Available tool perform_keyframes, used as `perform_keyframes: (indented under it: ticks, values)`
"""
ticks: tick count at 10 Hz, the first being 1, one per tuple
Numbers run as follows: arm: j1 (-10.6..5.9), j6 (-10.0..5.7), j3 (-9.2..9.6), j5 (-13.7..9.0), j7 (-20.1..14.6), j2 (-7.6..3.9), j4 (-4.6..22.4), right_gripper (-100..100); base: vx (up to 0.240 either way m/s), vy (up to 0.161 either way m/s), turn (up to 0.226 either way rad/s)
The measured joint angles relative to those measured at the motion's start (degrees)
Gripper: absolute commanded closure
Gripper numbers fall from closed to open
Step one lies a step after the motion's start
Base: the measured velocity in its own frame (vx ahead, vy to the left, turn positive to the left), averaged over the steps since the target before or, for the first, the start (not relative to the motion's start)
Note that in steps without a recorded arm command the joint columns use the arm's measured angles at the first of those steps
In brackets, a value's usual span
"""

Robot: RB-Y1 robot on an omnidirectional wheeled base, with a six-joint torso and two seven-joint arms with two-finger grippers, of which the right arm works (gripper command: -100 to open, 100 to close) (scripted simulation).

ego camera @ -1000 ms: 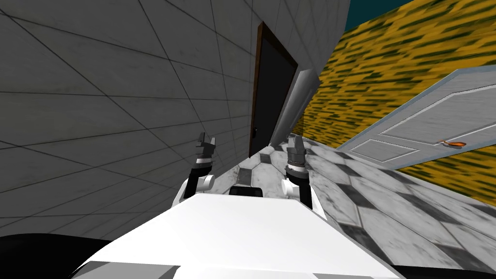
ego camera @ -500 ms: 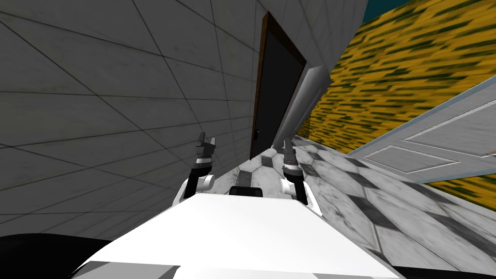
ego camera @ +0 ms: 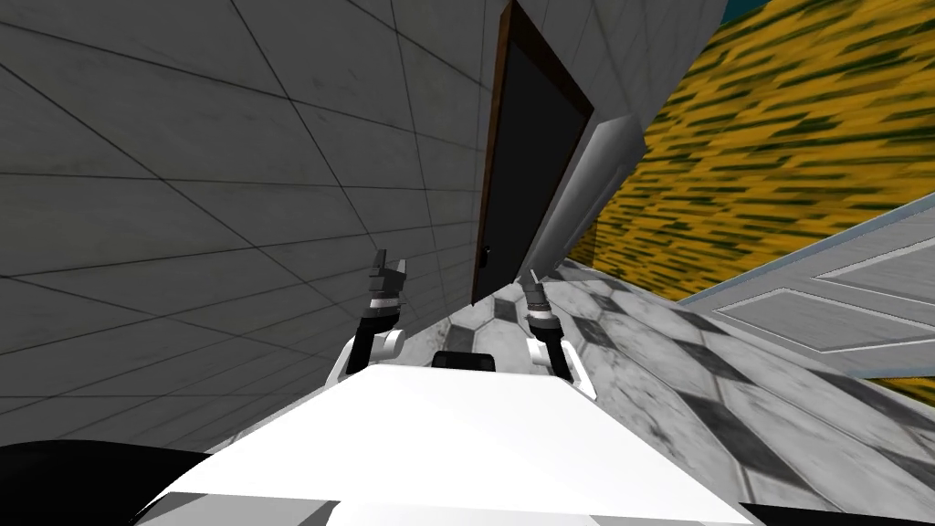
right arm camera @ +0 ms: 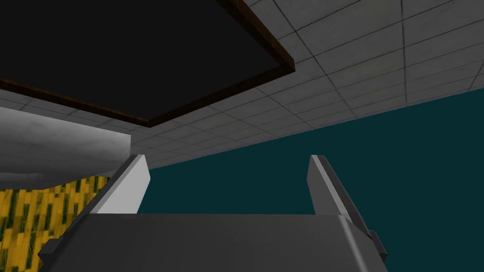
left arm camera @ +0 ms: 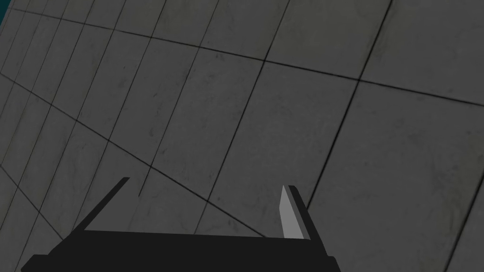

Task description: Pull the door open

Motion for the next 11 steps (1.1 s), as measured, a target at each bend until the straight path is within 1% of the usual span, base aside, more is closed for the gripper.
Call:
perform_keyframes:
  ticks: [2,3,4,5,6,7,8,9,10,11]
  values:
    - [-1.23,0.53,-0.29,2.37,1.54,-0.55,3.03,-100,0.143,-0.083,0.131]
    - [-1.80,0.80,-0.24,3.59,2.41,-0.59,4.45,-100,0.102,-0.089,0.082]
    - [-1.90,0.95,0.04,4.70,3.30,-0.41,5.37,-100,0.121,-0.088,0.158]
    - [-2.12,1.06,-0.07,5.97,4.14,-0.70,6.74,-100,0.115,-0.097,0.131]
    - [-2.23,1.06,0.01,7.14,5.04,-0.65,7.97,-100,0.122,-0.116,0.132]
    - [-3.17,1.12,-0.16,8.50,6.05,-0.78,10.13,-100,0.127,-0.103,0.116]
    - [-3.39,1.39,-0.17,9.64,6.84,-0.95,11.18,-100,0.127,-0.093,0.123]
    - [-3.09,1.79,0.11,11.14,7.77,-0.94,11.81,-100,0.123,-0.094,0.108]
    - [-3.68,1.99,-0.04,12.21,8.56,-1.12,13.28,-100,0.130,-0.115,0.154]
    - [-3.95,2.55,0.08,13.63,9.31,-1.34,14.23,-100,0.103,-0.118,0.115]
